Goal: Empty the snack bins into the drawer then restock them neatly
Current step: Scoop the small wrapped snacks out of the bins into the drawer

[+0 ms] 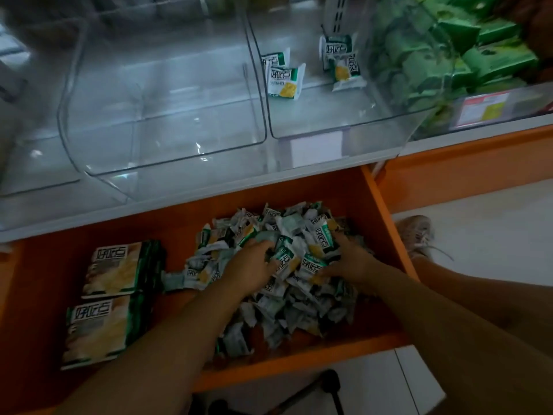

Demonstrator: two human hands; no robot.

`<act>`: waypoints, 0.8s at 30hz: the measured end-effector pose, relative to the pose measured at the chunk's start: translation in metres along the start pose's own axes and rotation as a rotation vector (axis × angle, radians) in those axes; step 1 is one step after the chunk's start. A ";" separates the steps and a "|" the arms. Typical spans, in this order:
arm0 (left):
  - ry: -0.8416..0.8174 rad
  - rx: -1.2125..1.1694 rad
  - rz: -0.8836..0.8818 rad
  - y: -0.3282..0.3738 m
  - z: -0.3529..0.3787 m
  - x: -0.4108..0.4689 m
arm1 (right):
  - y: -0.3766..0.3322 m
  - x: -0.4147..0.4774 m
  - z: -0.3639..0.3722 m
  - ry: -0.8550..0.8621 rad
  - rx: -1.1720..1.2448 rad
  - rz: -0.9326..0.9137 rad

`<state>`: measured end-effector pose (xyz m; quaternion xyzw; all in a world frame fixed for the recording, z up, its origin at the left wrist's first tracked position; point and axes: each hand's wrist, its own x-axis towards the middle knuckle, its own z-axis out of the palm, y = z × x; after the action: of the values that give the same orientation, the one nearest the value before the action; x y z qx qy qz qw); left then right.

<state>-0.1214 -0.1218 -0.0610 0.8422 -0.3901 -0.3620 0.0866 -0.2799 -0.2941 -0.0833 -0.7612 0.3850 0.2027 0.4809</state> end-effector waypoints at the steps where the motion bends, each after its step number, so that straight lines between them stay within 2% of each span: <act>1: 0.022 0.050 0.036 0.005 -0.010 -0.003 | -0.004 -0.005 -0.008 0.014 -0.047 -0.001; 3: 0.083 0.085 0.132 0.021 -0.035 -0.014 | -0.020 -0.021 -0.028 0.089 -0.124 -0.030; 5: 0.154 0.066 0.257 0.042 -0.064 -0.028 | -0.040 -0.040 -0.050 0.218 -0.136 -0.144; 10: 0.356 0.056 0.563 0.106 -0.156 -0.062 | -0.105 -0.105 -0.114 0.486 -0.010 -0.500; 13: 0.476 0.102 0.644 0.138 -0.216 -0.040 | -0.148 -0.108 -0.162 0.608 0.048 -0.644; 16: 0.507 0.318 0.588 0.157 -0.263 0.016 | -0.176 -0.061 -0.213 0.576 -0.086 -0.601; 18: 0.418 0.484 0.487 0.165 -0.281 0.057 | -0.181 -0.008 -0.238 0.530 -0.165 -0.482; 21: 0.284 0.623 0.380 0.175 -0.295 0.109 | -0.184 0.059 -0.254 0.464 -0.106 -0.402; 24: 0.193 0.693 0.282 0.180 -0.304 0.150 | -0.186 0.104 -0.258 0.510 -0.125 -0.341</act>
<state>0.0426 -0.3940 0.1542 0.7899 -0.5913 -0.1125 -0.1179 -0.0862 -0.5195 0.0707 -0.8692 0.3467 -0.0551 0.3482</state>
